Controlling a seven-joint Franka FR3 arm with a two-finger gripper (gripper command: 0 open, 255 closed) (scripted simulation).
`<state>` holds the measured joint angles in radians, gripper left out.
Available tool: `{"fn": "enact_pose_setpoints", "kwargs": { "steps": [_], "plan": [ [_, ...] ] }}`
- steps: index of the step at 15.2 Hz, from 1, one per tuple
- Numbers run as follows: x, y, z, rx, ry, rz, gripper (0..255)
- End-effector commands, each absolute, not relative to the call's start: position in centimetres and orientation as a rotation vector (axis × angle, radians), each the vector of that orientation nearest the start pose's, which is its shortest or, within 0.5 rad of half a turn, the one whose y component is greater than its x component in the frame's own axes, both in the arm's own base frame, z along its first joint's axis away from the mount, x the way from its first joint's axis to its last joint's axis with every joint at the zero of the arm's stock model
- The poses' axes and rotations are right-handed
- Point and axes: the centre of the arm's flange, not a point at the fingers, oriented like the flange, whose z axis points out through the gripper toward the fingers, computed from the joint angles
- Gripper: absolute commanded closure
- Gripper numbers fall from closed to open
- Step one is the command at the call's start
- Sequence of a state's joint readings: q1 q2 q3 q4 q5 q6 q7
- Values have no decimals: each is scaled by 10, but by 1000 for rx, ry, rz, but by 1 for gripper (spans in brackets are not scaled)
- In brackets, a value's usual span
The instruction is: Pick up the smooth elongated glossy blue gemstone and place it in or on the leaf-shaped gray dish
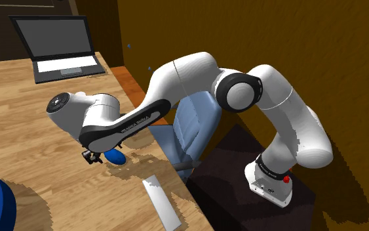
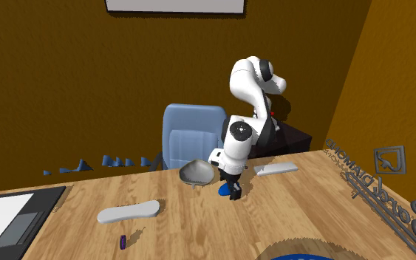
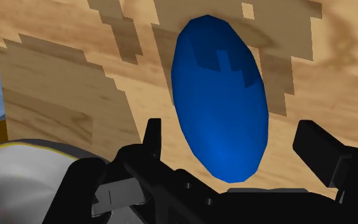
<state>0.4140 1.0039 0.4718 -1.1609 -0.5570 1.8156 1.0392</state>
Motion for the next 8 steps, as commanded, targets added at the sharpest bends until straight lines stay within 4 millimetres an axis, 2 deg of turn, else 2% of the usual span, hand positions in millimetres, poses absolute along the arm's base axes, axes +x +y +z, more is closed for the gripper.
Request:
{"fn": "enact_pose_setpoints", "kwargs": {
  "steps": [1, 3, 4, 8],
  "plan": [
    [566, 470, 198, -3399, 158, 100, 0],
    [566, 470, 198, -3399, 158, 100, 0],
    [566, 470, 198, -3399, 158, 100, 255],
    [566, 470, 198, -3399, 158, 100, 255]
  ]
}}
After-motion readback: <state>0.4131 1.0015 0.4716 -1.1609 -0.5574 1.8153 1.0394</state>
